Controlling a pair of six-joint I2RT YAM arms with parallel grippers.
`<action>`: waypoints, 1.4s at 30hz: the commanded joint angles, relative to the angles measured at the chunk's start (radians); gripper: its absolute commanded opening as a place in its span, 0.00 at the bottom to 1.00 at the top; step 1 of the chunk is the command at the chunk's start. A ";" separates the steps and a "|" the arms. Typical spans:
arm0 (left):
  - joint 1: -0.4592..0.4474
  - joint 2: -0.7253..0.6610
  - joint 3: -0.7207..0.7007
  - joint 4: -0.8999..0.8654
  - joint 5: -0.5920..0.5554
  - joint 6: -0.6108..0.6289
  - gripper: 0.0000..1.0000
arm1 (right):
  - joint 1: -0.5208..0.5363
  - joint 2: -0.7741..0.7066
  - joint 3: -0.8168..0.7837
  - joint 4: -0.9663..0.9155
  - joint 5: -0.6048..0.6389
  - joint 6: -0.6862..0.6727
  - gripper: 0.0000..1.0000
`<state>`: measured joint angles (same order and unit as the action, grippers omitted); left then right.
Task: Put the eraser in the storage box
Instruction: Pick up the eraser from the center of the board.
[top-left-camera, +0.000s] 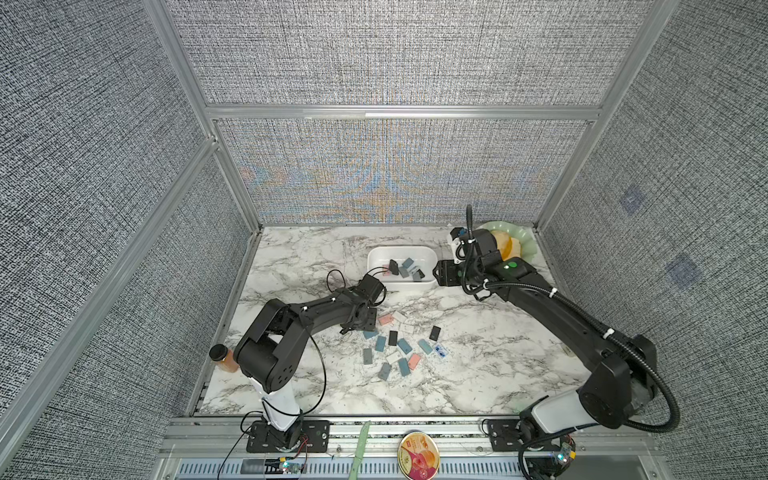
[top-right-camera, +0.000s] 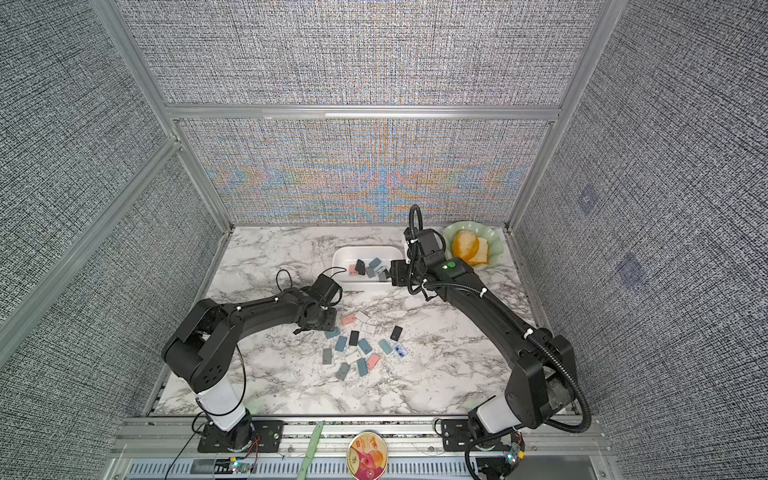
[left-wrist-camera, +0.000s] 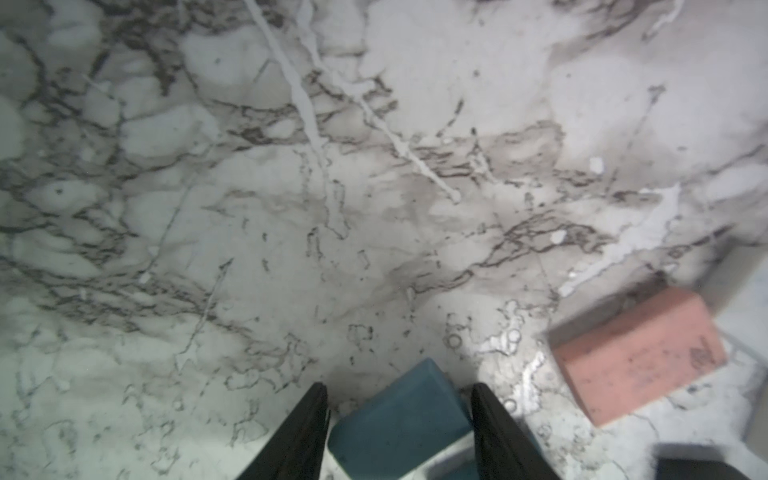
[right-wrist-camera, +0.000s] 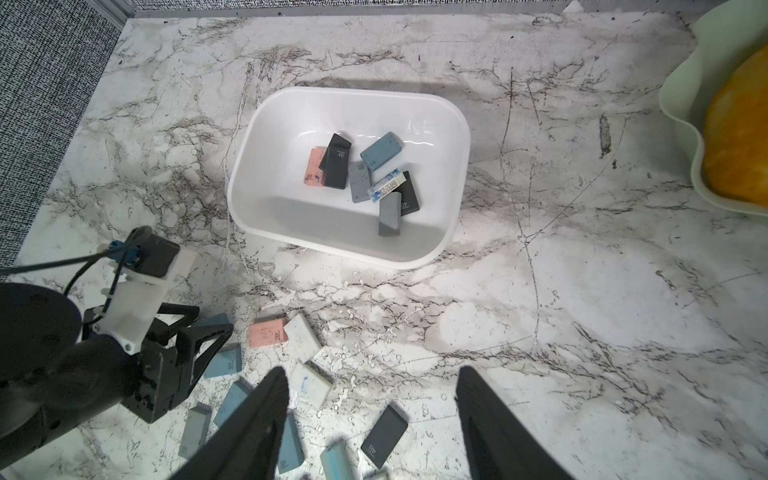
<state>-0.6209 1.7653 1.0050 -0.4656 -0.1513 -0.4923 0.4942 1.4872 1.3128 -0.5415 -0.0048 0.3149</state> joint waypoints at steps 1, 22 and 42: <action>0.016 -0.002 -0.016 -0.065 0.014 -0.025 0.57 | 0.001 -0.009 -0.007 0.018 0.003 0.007 0.67; 0.023 -0.080 -0.117 0.012 0.162 -0.077 0.55 | 0.001 -0.020 -0.030 0.022 0.005 0.012 0.67; 0.023 -0.064 -0.093 0.001 0.152 -0.099 0.38 | 0.000 -0.023 -0.053 0.032 0.006 0.020 0.67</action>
<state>-0.5980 1.6871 0.9119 -0.4240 -0.0715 -0.5819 0.4942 1.4673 1.2610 -0.5255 -0.0044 0.3267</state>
